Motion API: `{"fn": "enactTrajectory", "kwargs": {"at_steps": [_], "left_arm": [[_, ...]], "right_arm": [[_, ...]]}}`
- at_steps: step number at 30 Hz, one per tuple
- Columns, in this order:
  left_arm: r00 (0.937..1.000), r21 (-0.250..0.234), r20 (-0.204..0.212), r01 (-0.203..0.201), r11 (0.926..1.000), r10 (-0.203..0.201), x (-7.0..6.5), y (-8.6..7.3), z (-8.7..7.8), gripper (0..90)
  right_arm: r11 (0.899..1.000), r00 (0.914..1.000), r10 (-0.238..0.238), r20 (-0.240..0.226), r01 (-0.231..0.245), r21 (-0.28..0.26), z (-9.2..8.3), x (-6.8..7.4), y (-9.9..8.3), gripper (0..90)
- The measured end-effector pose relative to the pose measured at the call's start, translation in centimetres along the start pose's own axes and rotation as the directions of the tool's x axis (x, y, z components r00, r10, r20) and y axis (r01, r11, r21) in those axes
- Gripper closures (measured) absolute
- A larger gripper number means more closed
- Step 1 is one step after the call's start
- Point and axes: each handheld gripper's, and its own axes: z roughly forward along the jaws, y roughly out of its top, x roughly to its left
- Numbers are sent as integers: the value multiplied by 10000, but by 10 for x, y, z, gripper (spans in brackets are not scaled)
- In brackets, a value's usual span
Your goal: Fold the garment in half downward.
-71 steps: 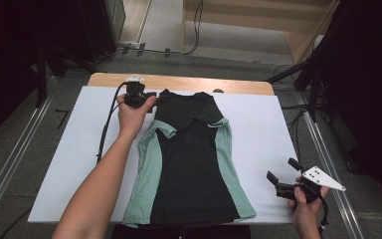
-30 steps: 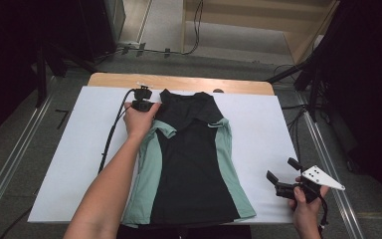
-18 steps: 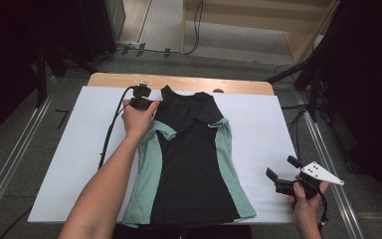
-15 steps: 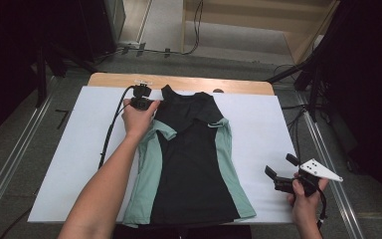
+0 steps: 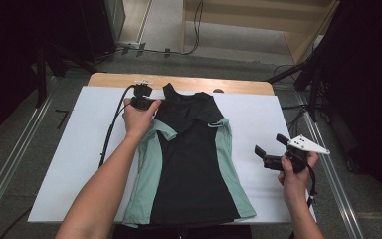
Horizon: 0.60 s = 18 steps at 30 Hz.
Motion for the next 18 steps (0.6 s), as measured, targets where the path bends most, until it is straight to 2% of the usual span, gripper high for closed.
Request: {"fn": "enactTrajectory", "kwargs": {"at_steps": [5,6,8,10,11,12,13,14,15,16,18], "left_arm": [[9999,-22,-31,-115,9999,115,-2,0,0,862],[9999,-29,-50,-102,9999,102,-3,0,0,862],[10000,-51,-29,-66,10000,66,-3,0,0,862],[10000,-77,-38,-44,10000,44,-4,0,1,861],[10000,-64,-43,-59,10000,59,-4,0,1,861],[10000,-67,-10,-76,9999,76,-4,0,2,862],[10000,-55,-1,-79,10000,79,-5,0,2,862],[10000,-54,-5,-81,10000,81,-5,0,2,862],[10000,-66,2,-80,9999,80,-5,0,2,862],[10000,-109,2,-67,9999,67,-5,0,2,861],[10000,-135,19,-97,9999,97,-6,0,1,861]], "right_arm": [[10000,9999,-71,-143,71,-12,15,1,17,0],[9999,9995,-132,-288,133,12,25,2,27,0],[9999,9994,-149,-296,149,11,29,3,30,0],[9996,9989,-247,-393,252,131,45,6,43,0],[9996,9989,-247,-393,252,131,45,6,43,0],[9994,9982,-256,-541,268,200,56,8,50,0],[9994,9982,-256,-541,268,200,56,8,50,0],[9992,9979,-269,-587,286,290,67,10,57,0],[9992,9979,-269,-587,286,290,67,10,57,0],[9987,9973,-289,-681,317,395,77,10,62,0],[9983,9969,-249,-753,287,503,86,10,67,0]]}}
